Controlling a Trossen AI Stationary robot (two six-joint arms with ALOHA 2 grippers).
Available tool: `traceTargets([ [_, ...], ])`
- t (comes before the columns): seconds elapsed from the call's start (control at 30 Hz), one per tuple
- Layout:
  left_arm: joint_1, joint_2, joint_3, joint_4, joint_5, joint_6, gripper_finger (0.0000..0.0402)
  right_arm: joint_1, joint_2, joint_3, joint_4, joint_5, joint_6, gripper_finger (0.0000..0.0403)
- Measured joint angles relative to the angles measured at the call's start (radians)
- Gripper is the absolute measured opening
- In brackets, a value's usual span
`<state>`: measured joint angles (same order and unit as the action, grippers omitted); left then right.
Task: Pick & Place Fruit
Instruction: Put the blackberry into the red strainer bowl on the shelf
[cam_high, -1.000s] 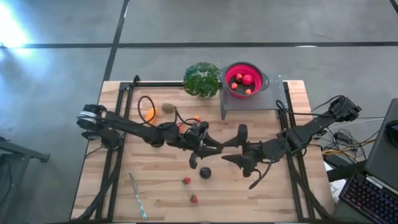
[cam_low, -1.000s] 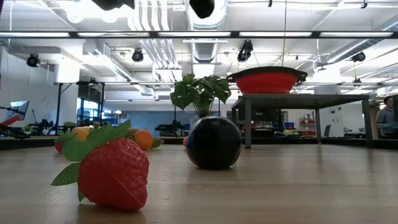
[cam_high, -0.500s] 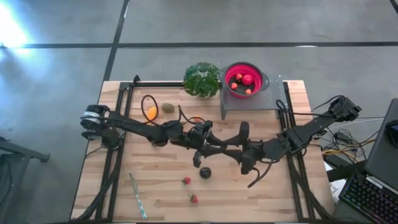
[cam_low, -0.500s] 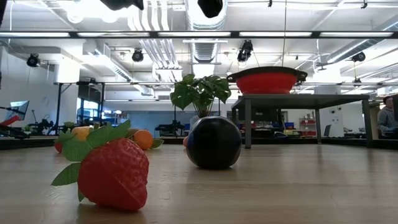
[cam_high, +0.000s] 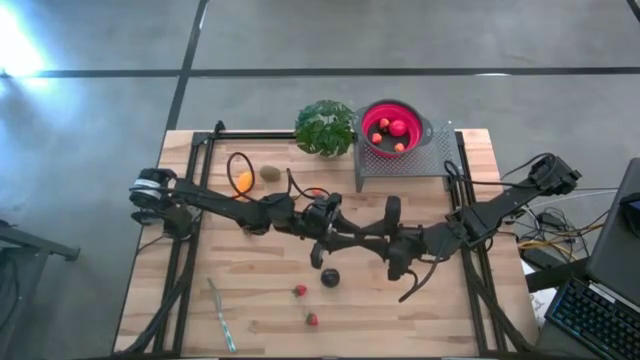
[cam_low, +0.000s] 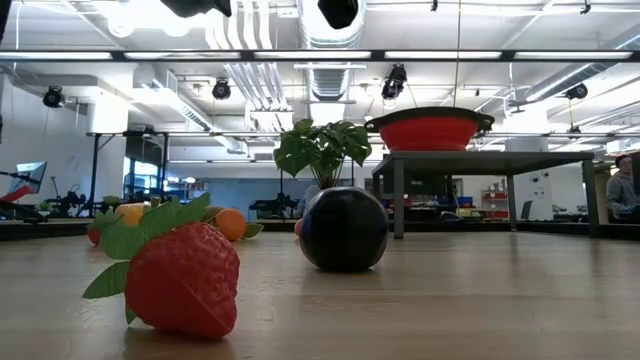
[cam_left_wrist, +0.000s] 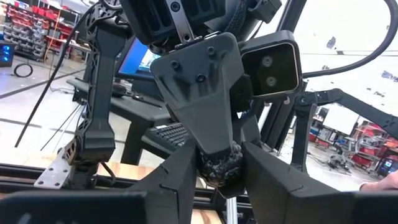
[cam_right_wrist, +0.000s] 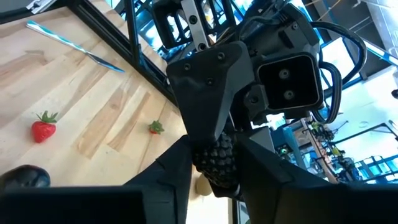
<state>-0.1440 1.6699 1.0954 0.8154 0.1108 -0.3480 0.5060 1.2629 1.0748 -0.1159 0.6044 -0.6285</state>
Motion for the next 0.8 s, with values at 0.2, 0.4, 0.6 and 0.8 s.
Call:
traceTargets([
  [0.2, 0.0, 0.0, 0.0, -0.004, 0.0, 0.044, 0.0179, 0.0, -0.002, 0.0, 0.0, 0.001, 0.021, 0.0098],
  [0.4, 0.01, -0.022, 0.02, -0.176, -0.002, 0.11, 0.0264, 0.0, -0.021, 0.006, -0.039, 0.042, 0.12, 0.0095],
  [0.6, 0.014, -0.06, 0.064, -0.439, -0.191, 0.231, 0.0296, -0.061, -0.062, 0.15, -0.367, 0.102, 0.335, 0.0101],
  [0.8, 0.014, -0.063, 0.063, -0.563, -0.357, 0.288, 0.0293, -0.293, -0.065, 0.37, -0.718, 0.081, 0.477, 0.0097],
])
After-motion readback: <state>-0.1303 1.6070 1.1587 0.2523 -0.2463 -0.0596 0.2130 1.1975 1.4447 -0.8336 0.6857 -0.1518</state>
